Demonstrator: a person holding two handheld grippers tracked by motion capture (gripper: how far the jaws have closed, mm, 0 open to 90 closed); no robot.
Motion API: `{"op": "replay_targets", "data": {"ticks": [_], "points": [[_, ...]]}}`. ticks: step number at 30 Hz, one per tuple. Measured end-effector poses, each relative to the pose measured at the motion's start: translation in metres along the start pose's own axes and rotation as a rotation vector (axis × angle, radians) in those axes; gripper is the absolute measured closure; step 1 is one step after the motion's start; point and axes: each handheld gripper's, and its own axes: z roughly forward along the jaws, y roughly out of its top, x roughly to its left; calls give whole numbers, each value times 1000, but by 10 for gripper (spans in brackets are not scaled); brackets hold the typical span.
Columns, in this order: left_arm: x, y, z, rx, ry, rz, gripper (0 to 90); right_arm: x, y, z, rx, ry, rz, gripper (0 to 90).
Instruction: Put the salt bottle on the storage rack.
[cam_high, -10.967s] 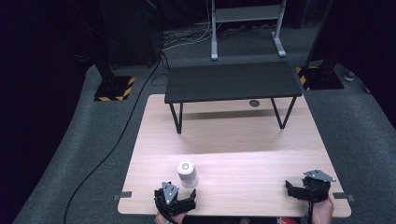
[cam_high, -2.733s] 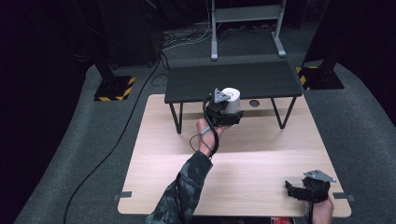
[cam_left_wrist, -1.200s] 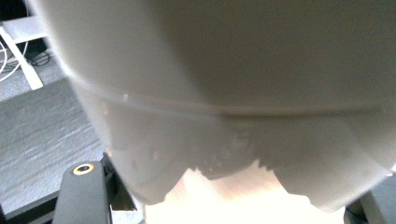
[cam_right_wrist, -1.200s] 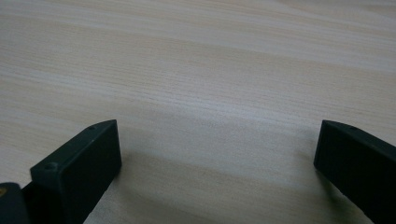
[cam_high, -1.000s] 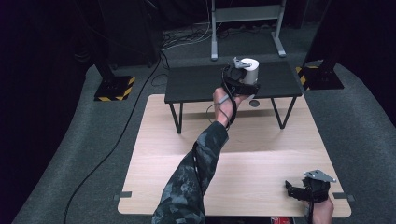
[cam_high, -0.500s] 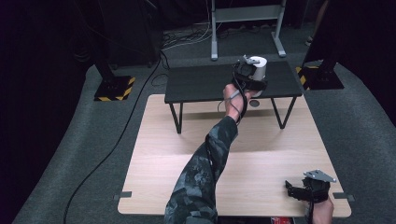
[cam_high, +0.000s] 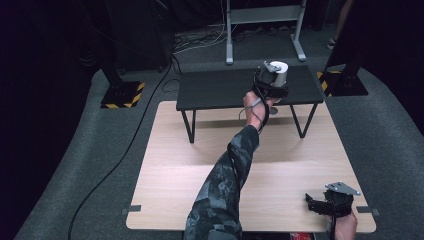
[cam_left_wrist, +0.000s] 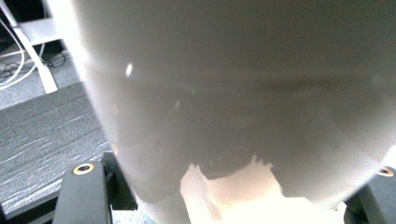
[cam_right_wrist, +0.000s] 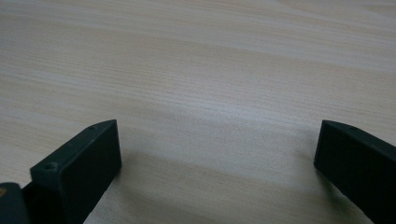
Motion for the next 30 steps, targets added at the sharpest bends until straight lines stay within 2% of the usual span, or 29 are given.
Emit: {"op": "replay_targets", "data": {"ticks": [3,11,12,13,14,16,19,20,22,23,25,26,27,28,29,30], "points": [[-4,-1,2,-7,16,-6,295,0,0,0,0,0,0,0],[-5,1,0,3,20,-16,283,-2,0,0,-2,6,3,0],[-8,1,-4,1,25,-14,221,-2,0,0,-2,7,6,0],[-8,1,-4,1,25,-14,95,-2,0,0,-2,7,6,0],[-8,0,-7,-2,20,-9,95,-3,-1,-1,-3,12,9,0],[-6,1,-18,11,-3,14,2,-3,-1,-1,-3,13,10,0],[-8,-8,-40,1,1,73,0,-3,-1,-1,-3,13,8,0],[-8,-19,-56,-20,10,94,0,-3,-1,-1,-3,12,6,0],[-6,-28,-70,-18,16,119,0,-3,-1,-1,-4,13,9,0],[-1,-43,-87,-21,16,126,0,-3,-1,-1,-4,13,10,0],[4,-64,-107,-11,24,139,0,-3,-1,-1,-5,12,12,0],[5,-81,-119,-2,42,150,0,-3,-1,-1,-4,11,11,0],[6,-92,-127,10,57,156,0,-2,0,-1,-2,9,11,0],[9,-117,-141,19,72,150,0,-2,0,-1,-2,8,9,0],[11,-133,-149,34,84,146,0,-1,0,0,-2,6,6,0],[15,-164,-163,54,104,125,0,-1,0,0,-1,5,5,0]]}}
